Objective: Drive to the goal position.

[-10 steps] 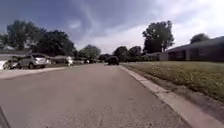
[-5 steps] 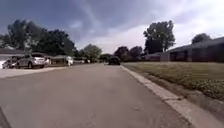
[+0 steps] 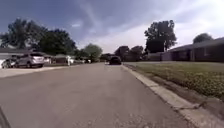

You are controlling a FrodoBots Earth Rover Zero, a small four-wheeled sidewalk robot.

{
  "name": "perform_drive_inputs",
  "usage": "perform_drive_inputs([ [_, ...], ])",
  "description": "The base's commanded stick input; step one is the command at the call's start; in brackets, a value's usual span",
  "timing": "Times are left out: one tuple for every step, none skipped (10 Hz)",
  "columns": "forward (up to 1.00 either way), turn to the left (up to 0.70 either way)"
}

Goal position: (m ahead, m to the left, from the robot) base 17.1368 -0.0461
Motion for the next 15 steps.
perform_drive_inputs([
  [0.7,0.03],
  [0.7,0.03],
  [0.7,0.03],
  [0.7,0.03],
  [0.7,0.03],
  [0.7,0.03],
  [0.7,0.03],
  [0.7,0.03],
  [0.7,0.03],
  [0.7,0.03],
  [0.7,0.03],
  [0.7,0.03],
  [0.7,0.03],
  [0.7,0.03],
  [0.7,0.03],
])
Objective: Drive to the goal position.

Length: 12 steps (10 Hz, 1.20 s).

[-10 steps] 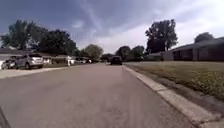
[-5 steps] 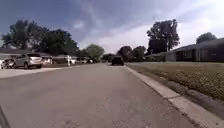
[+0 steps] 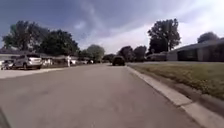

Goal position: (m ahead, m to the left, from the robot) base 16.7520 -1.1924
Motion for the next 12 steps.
perform_drive_inputs([
  [0.7,0.03],
  [0.7,0.03],
  [0.7,0.03],
  [0.7,0.03],
  [0.7,0.04],
  [0.7,0.15],
  [0.7,0.35],
  [0.7,0.31],
  [0.7,0.09],
  [0.7,0.03],
  [0.7,0.03],
  [0.7,0.03],
])
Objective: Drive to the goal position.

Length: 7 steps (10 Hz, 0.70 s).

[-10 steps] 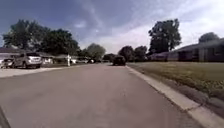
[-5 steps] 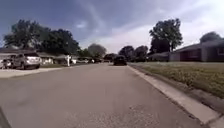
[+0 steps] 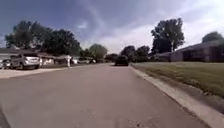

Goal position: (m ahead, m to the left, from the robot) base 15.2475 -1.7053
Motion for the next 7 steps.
perform_drive_inputs([
  [0.7,0.03],
  [0.7,0.03],
  [0.7,0.03],
  [0.7,0.03],
  [0.7,0.03],
  [0.7,0.03],
  [0.7,0.03],
])
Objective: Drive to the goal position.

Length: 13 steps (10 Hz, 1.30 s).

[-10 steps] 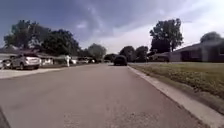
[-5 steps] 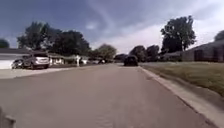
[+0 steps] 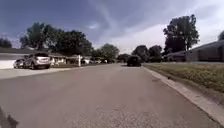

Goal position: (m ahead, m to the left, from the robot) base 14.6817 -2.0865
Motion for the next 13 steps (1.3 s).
perform_drive_inputs([
  [0.7,0.03],
  [0.7,0.03],
  [0.7,0.03],
  [0.7,0.03],
  [0.7,0.03],
  [0.7,0.03],
  [0.7,0.03],
  [0.7,0.03],
  [0.7,0.03],
  [0.7,0.03],
  [0.7,0.03],
  [0.7,0.03],
  [0.7,0.03],
])
